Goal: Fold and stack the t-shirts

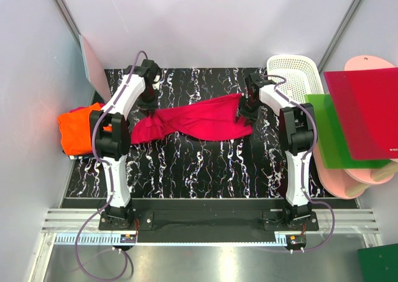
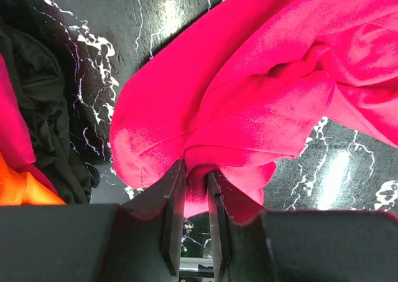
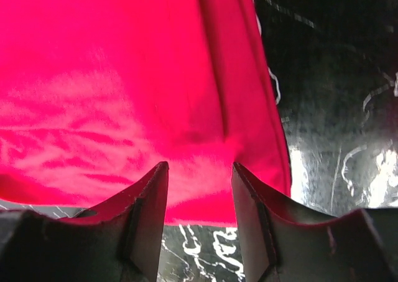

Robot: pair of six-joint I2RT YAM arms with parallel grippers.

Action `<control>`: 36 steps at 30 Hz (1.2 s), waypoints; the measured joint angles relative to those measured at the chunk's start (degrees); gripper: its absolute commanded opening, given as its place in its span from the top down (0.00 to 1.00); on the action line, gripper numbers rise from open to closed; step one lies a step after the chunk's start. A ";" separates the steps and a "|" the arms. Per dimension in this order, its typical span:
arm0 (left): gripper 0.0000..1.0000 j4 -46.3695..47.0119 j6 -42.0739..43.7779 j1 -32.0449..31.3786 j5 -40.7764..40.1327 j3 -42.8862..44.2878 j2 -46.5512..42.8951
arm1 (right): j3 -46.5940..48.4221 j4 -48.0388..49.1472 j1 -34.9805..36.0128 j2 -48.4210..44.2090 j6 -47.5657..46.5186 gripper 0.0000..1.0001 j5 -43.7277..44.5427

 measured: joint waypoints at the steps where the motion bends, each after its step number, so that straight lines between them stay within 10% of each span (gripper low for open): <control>1: 0.77 -0.07 0.00 -0.07 -0.02 -0.04 0.00 | 0.57 0.00 0.00 0.59 0.09 0.48 0.00; 8: 0.77 0.02 0.00 -0.11 -0.22 -1.25 0.00 | 4.46 1.05 0.00 2.84 1.07 0.50 0.04; 20: 0.77 0.09 0.02 -0.11 -0.17 -1.75 -0.02 | 5.88 4.52 0.00 5.03 2.23 0.99 -0.02; 36: 0.75 0.76 0.02 -0.11 0.22 -2.84 -0.22 | 5.14 7.28 0.00 -2.82 3.15 1.00 3.43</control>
